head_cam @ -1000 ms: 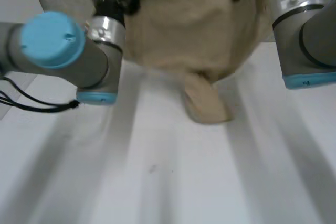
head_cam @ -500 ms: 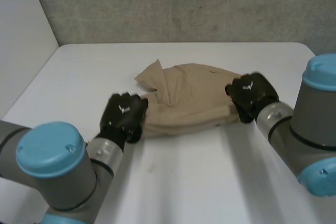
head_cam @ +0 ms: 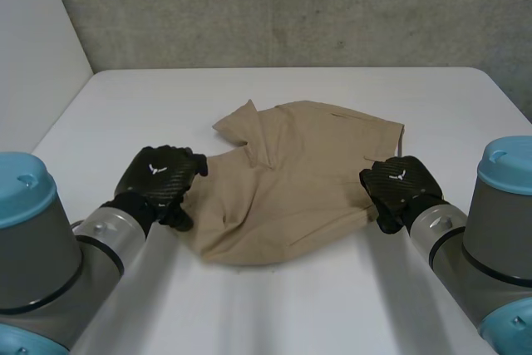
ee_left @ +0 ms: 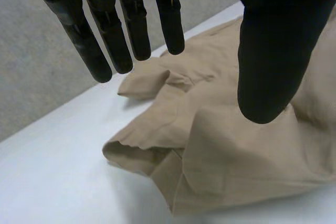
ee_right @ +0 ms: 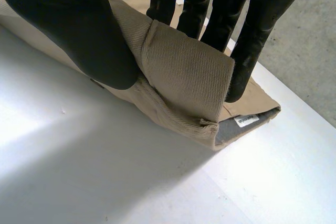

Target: Fold the shorts.

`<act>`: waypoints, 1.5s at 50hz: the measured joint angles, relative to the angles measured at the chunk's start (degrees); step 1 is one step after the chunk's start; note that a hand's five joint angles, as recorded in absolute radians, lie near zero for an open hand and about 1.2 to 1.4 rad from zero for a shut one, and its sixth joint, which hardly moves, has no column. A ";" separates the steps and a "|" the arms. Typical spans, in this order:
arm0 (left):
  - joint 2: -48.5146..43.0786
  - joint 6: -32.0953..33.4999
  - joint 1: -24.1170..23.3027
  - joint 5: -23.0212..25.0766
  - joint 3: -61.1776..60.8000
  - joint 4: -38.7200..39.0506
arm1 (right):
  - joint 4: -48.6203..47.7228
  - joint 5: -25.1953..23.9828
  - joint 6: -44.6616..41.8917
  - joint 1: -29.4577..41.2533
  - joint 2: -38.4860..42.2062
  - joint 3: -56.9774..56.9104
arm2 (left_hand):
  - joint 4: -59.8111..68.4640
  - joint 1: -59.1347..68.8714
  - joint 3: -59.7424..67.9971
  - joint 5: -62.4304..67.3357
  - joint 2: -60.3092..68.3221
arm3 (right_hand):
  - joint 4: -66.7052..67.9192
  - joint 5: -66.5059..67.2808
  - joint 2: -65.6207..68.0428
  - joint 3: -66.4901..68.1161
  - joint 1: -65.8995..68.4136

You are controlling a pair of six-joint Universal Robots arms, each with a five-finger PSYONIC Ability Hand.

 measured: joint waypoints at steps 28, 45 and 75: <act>-3.08 11.41 6.83 11.18 -6.17 0.43 | -0.28 0.15 0.14 -1.03 0.05 -0.37 | 0.11 0.21 0.11 0.93 0.13 | 0.00 0.00 0.00 0.00 0.00; -9.17 11.26 5.88 11.04 -4.23 5.48 | -0.21 0.48 1.34 -1.22 0.04 -0.79 | 31.88 31.67 31.10 31.91 31.79 | 0.00 0.00 0.00 0.00 0.00; 0.56 11.29 5.08 11.00 -9.42 2.07 | -0.18 0.36 1.83 -1.23 0.04 -1.13 | 7.17 7.28 6.87 7.54 7.08 | 0.01 0.00 0.00 0.00 0.00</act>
